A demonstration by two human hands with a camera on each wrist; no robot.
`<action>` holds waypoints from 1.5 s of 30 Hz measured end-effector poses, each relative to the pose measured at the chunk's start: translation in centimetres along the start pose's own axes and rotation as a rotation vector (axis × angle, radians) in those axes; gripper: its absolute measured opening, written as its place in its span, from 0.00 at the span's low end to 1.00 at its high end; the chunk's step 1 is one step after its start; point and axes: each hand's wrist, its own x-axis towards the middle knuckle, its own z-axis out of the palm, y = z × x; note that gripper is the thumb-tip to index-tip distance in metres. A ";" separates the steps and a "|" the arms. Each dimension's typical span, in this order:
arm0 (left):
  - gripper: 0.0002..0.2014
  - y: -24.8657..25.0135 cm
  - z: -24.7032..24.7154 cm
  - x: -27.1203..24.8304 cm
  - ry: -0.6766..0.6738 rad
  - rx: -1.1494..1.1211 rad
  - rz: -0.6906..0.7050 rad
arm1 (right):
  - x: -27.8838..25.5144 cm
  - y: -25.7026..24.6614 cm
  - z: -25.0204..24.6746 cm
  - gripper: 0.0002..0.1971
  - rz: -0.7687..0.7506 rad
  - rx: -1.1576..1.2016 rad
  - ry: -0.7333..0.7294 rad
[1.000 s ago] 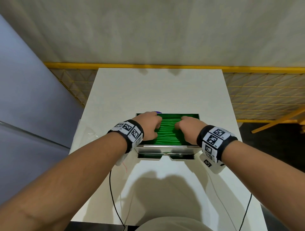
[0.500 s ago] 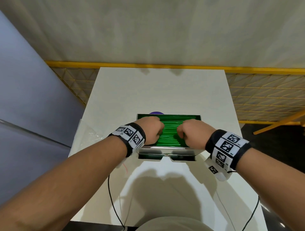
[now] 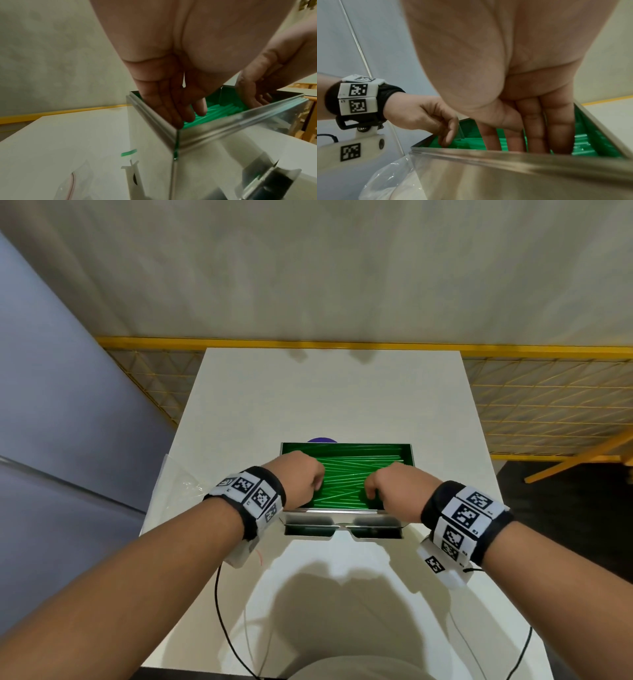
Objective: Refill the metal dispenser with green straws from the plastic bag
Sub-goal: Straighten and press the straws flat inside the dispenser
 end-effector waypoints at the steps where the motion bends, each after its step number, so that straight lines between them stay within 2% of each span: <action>1: 0.15 -0.1 0.2 -0.2 0.015 -0.029 0.014 | -0.1 -0.1 0.2 0.24 -0.011 0.016 0.025; 3: 0.14 0.1 0.7 -0.2 -0.009 -0.089 0.013 | 0.2 -0.5 0.8 0.25 -0.037 0.044 0.104; 5: 0.14 0.6 1.0 0.3 -0.088 -0.084 -0.005 | 1.0 -0.8 1.1 0.25 -0.030 0.011 0.151; 8: 0.18 1.0 1.6 0.9 -0.165 -0.039 -0.044 | 1.8 -1.1 1.1 0.25 0.021 -0.064 0.077; 10: 0.19 0.8 1.9 0.9 -0.150 -0.014 -0.045 | 2.1 -1.1 0.9 0.24 0.027 -0.076 0.054; 15: 0.12 0.4 1.7 0.5 0.048 -0.010 0.016 | 2.5 -1.0 0.6 0.19 0.044 -0.093 0.150; 19: 0.13 0.0 1.7 0.6 0.028 0.040 -0.011 | 2.8 -0.7 1.2 0.15 0.064 -0.077 0.091; 27: 0.12 0.2 2.3 1.3 0.047 0.059 -0.004 | 3.3 0.0 1.5 0.11 0.050 -0.036 0.136; 31: 0.12 0.0 2.5 1.9 0.090 0.070 -0.015 | 3.5 0.0 1.6 0.11 0.014 -0.019 0.152; 35: 0.14 -0.1 2.6 2.0 0.055 0.081 0.002 | 3.6 0.3 1.3 0.12 -0.012 0.052 0.135; 40: 0.17 -0.3 2.2 1.9 -0.016 0.116 0.013 | 2.3 1.4 -1.5 0.16 -0.001 0.199 0.252; 42: 0.16 -0.4 2.2 1.8 -0.082 0.136 0.006 | 1.4 1.2 -2.1 0.18 -0.012 0.197 0.157; 45: 0.15 -0.2 2.2 1.7 -0.139 0.147 -0.002 | 0.9 -0.1 -1.3 0.18 -0.032 0.014 -0.103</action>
